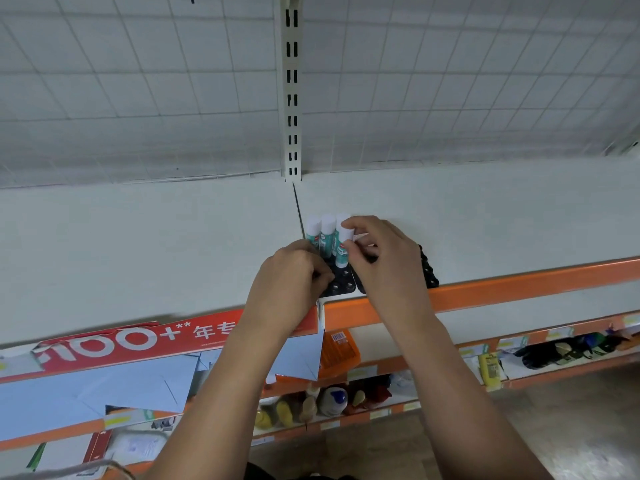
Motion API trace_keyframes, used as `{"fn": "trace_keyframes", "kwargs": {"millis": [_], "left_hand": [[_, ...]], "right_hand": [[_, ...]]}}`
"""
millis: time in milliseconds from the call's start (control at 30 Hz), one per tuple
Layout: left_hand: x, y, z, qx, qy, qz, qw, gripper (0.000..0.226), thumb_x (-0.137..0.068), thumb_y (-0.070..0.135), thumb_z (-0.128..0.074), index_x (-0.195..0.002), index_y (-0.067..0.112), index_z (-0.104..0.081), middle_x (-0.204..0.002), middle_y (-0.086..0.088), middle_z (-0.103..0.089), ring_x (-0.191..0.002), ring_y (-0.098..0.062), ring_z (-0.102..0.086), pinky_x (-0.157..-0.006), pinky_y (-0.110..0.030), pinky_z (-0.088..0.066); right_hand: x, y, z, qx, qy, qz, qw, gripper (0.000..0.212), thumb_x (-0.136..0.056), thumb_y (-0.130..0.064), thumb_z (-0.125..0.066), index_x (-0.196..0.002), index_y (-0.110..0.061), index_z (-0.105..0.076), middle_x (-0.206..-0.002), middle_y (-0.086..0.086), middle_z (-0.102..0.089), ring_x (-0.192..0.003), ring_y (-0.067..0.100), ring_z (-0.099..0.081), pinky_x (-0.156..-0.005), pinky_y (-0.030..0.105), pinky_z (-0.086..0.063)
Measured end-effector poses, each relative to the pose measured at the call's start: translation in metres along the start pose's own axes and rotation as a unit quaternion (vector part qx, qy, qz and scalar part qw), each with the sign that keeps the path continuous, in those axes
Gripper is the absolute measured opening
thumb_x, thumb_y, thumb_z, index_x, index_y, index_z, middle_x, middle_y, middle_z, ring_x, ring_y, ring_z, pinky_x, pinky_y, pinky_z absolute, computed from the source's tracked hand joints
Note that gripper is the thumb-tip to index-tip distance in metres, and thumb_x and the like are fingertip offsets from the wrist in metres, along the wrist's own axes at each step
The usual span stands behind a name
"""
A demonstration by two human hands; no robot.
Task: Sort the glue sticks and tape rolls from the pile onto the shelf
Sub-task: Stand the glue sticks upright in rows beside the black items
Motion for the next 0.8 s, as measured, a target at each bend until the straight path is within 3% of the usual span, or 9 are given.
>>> {"fn": "trace_keyframes", "kwargs": {"millis": [133, 200, 333, 533, 800], "left_hand": [[0.01, -0.011, 0.026, 0.068, 0.001, 0.008, 0.998, 0.016, -0.089, 0.033, -0.065, -0.096, 0.023, -0.075, -0.101, 0.009, -0.069, -0.09, -0.009, -0.061, -0.081, -0.034, -0.052], [0.019, -0.025, 0.048, 0.038, 0.033, 0.022, 0.999, 0.021, -0.091, 0.04, -0.061, -0.096, 0.024, -0.074, -0.1, 0.01, -0.068, -0.088, -0.009, -0.061, -0.077, -0.035, -0.053], [0.047, -0.069, 0.097, -0.058, 0.099, 0.077, 0.99, 0.024, -0.092, 0.047, -0.055, -0.094, 0.03, -0.071, -0.099, 0.01, -0.067, -0.089, -0.013, -0.062, -0.071, -0.033, -0.051], [0.111, -0.15, 0.167, -0.133, 0.152, 0.167, 0.965, 0.023, -0.092, 0.044, -0.056, -0.091, 0.027, -0.071, -0.095, 0.007, -0.066, -0.087, -0.018, -0.062, -0.061, -0.027, -0.038], [0.2, -0.244, 0.245, -0.151, 0.163, 0.218, 0.95, 0.02, -0.091, 0.037, -0.059, -0.092, 0.022, -0.073, -0.092, 0.003, -0.065, -0.085, -0.022, -0.062, -0.064, -0.034, -0.048]], "right_hand": [[0.0, -0.02, 0.008, 0.065, 0.002, 0.03, 0.997, 0.028, -0.091, -0.016, -0.063, -0.118, -0.022, -0.065, -0.12, -0.003, -0.058, -0.111, 0.015, -0.052, -0.092, -0.001, -0.026], [-0.001, -0.041, 0.004, 0.056, 0.005, 0.045, 0.997, 0.027, -0.091, -0.018, -0.062, -0.117, -0.023, -0.063, -0.118, -0.005, -0.057, -0.109, 0.015, -0.051, -0.088, -0.003, -0.025], [-0.004, -0.091, -0.04, 0.019, -0.059, 0.076, 0.995, 0.018, -0.094, -0.028, -0.056, -0.11, -0.028, -0.063, -0.106, -0.018, -0.055, -0.103, 0.005, -0.053, -0.082, 0.011, -0.036], [0.011, -0.173, -0.141, 0.0, -0.161, 0.141, 0.977, 0.02, -0.095, -0.029, -0.056, -0.113, -0.026, -0.064, -0.107, -0.011, -0.063, -0.098, 0.007, -0.056, -0.079, 0.023, -0.045], [0.047, -0.289, -0.262, -0.034, -0.264, 0.176, 0.948, 0.022, -0.092, -0.027, -0.058, -0.114, -0.026, -0.065, -0.108, -0.008, -0.065, -0.099, 0.012, -0.059, -0.083, 0.034, -0.051]]}}
Point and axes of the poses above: each hand's wrist, its own x-axis away from the middle knuckle, its own z-axis out of the back of the hand, y = z × x, the point moved 8 cm from there along -x, towards the middle knuckle
